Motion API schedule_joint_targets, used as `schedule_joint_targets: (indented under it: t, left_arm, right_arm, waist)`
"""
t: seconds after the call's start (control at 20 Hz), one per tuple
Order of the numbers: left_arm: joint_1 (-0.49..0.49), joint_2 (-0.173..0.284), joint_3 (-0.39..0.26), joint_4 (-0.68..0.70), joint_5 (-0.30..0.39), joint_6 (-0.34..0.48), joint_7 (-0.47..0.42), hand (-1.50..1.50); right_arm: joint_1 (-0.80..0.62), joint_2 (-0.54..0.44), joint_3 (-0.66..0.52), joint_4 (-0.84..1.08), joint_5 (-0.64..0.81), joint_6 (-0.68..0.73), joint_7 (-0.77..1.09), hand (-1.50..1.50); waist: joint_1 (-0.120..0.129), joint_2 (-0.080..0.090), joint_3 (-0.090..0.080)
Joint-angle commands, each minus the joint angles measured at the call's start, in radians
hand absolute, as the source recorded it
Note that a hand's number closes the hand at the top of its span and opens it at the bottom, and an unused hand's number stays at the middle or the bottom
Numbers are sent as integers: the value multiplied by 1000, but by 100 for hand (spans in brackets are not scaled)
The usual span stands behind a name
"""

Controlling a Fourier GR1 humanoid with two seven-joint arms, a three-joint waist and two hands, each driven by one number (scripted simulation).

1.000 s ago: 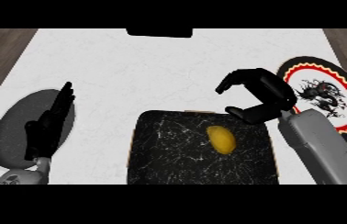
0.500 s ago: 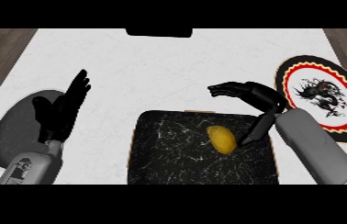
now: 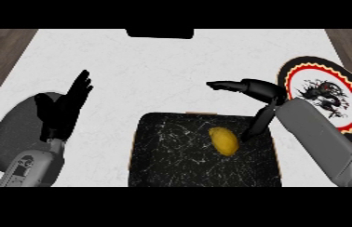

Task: Pick the lemon from the tray and place it in the plate

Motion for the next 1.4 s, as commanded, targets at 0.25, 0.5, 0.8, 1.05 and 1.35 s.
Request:
schedule_joint_targets:
  t: [0.25, 0.5, 0.8, 1.05, 1.35]
  left_arm:
    - [2, -5, 19, 4, -15, 4, -4, 0]
    - [7, -40, 4, -6, -38, 21, 1, 0]
    - [13, -40, 29, 12, -32, -1, 16, 0]
    - [-5, -3, 71, -7, -13, -35, 46, 0]
    - [53, -20, 59, -109, -53, 3, 92, 0]
  right_arm:
    - [-78, -17, 167, 50, 161, 117, -220, -150]
    - [-115, 49, 253, 101, 295, -47, -225, -150]
    - [-118, 3, 305, 70, 350, -44, -264, -150]
    - [-166, 63, 345, 142, 395, -38, -235, -150]
    - [-171, 119, 329, 191, 437, -90, -231, -150]
  waist:
    - [-12, -7, -1]
    - [-19, -9, -2]
    - [-40, -16, -3]
    - [-32, -14, -3]
    - [-31, -17, -2]
